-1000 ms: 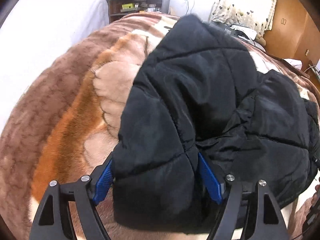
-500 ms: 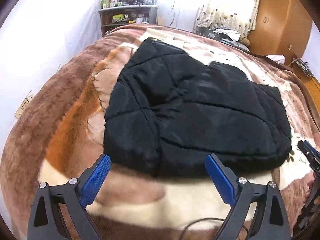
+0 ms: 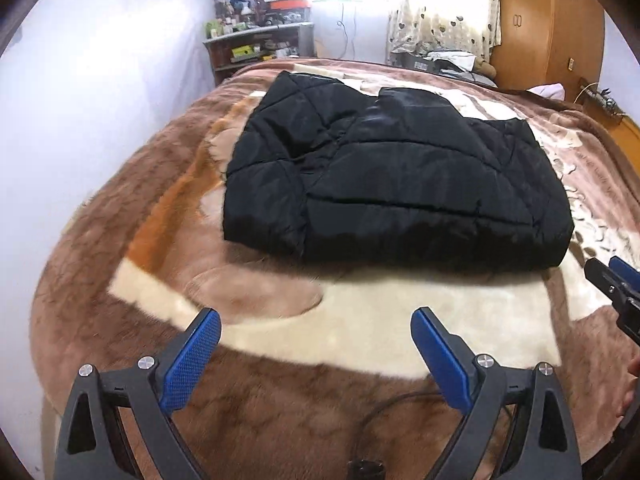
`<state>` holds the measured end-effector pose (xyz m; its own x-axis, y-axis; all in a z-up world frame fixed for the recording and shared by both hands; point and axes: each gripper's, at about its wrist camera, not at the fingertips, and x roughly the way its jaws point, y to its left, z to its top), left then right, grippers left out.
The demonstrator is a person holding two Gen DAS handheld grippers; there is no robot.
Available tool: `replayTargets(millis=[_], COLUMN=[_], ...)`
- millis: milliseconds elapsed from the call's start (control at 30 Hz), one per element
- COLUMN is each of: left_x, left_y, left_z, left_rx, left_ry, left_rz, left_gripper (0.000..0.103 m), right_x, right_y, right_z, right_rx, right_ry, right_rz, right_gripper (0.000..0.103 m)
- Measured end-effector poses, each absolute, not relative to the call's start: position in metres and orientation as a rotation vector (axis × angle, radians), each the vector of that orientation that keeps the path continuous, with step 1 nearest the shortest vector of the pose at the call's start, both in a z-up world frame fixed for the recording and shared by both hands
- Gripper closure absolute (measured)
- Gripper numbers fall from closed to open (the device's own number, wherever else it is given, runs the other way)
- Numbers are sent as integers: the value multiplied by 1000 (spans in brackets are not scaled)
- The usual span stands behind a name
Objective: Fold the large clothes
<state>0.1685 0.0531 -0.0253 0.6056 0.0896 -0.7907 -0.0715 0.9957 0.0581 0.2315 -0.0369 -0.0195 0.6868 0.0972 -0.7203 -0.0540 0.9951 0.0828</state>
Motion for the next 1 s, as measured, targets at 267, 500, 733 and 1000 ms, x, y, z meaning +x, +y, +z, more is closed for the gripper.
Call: replayTargets(millis=[267,500,733,1000], left_x=[141,127,121,117], left_y=[45,43,46,49], left_z=[-22,-24,-27,-25], left_rx=[21,-6,-24,-47], left_ry=[887,872,870,866], left_rz=[99,83,99,113], left_gripper=[7,7,7,7], right_x=[203,185,176,173], right_y=[-26,-17,-7,-3], right_z=[-23,-27,-30,-33], right_rx=[40,20,-2,-1], right_ry=[828,832,840,846], right_rz=[55,32,28,27], right_gripper=[26,26,26,26])
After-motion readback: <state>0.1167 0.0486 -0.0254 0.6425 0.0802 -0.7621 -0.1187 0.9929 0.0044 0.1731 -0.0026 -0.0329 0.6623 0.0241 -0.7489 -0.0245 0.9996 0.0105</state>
